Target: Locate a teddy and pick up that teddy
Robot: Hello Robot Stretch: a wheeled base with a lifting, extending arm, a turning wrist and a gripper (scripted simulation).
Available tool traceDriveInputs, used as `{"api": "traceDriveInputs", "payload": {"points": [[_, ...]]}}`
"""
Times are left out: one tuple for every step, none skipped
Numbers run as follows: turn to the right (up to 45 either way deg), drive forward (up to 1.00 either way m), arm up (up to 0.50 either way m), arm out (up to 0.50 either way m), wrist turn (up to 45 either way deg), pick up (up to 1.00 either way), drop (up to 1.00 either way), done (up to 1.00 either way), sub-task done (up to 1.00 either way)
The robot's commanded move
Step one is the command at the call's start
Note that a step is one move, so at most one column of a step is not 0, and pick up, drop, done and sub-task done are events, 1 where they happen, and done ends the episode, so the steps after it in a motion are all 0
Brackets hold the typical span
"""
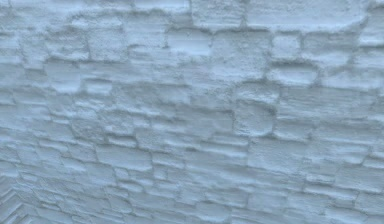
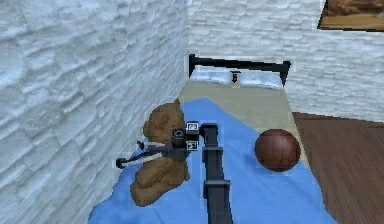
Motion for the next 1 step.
{"api": "traceDriveInputs", "payload": {"points": [[0.0,0.0,-0.3,0.0,0.0,0.0,0.0,0.0,0.0]]}}
